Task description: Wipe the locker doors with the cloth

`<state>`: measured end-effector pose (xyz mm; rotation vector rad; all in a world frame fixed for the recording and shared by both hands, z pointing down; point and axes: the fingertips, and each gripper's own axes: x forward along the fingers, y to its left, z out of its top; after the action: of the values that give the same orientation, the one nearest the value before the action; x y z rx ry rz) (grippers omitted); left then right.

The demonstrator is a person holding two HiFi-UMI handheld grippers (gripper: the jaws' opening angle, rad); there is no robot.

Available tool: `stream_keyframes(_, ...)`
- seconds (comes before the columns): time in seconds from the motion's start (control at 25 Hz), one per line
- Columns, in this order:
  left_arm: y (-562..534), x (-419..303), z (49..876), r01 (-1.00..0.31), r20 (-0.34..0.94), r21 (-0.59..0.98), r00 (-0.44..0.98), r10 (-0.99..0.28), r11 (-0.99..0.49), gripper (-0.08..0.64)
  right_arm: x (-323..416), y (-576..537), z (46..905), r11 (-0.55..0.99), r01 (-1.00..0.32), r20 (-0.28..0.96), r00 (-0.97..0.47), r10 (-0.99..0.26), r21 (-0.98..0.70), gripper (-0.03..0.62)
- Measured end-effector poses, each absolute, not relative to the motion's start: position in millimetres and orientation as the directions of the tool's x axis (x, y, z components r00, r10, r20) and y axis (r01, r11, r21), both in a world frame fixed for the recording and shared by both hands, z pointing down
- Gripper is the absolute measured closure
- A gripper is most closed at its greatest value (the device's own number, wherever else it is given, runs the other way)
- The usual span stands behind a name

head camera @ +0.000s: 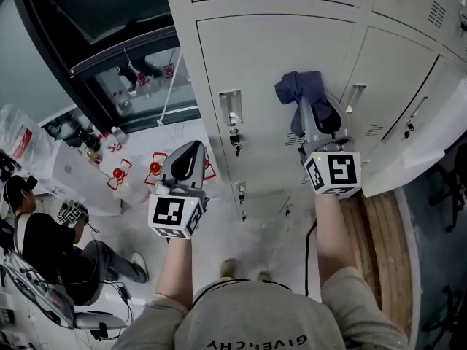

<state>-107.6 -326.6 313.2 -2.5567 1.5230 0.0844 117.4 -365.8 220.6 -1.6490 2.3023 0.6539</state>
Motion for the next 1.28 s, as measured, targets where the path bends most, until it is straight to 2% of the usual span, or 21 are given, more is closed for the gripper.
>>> stream_keyframes(0.4,-324.6,-100.0,315.4,-0.872,-0.128,-0.117,0.488,-0.864,-0.475,0.561,183.3,-371.1,226.6,0.157,-0.973,-0.425,-0.215,-0.879,0.167,0.499)
stream_keyframes(0.6,-321.3,-103.2,317.5,-0.873,-0.125,-0.115,0.486,-0.865,-0.474,0.561,191.5,-357.7,228.2,0.093,-0.992,-0.49,-0.126,-0.863,0.09,0.505)
stream_keyframes(0.76,-320.9,-109.3,320.9,-0.879,-0.122,-0.109,0.475,-0.871,-0.464,0.561,143.7,-346.3,241.5,0.197,-0.972,-0.502,-0.236,-0.832,0.13,0.505)
stream_keyframes(1.08,-318.8,-119.0,326.7,-0.888,-0.117,-0.099,0.459,-0.881,-0.45,0.561,20.5,-343.2,286.3,0.459,-0.859,-0.385,-0.512,-0.768,0.227,0.505)
stream_keyframes(1.28,-319.1,-122.6,331.0,-0.892,-0.109,-0.096,0.451,-0.886,-0.442,0.561,4.0,-355.7,304.9,0.485,-0.835,-0.312,-0.547,-0.777,0.259,0.505)
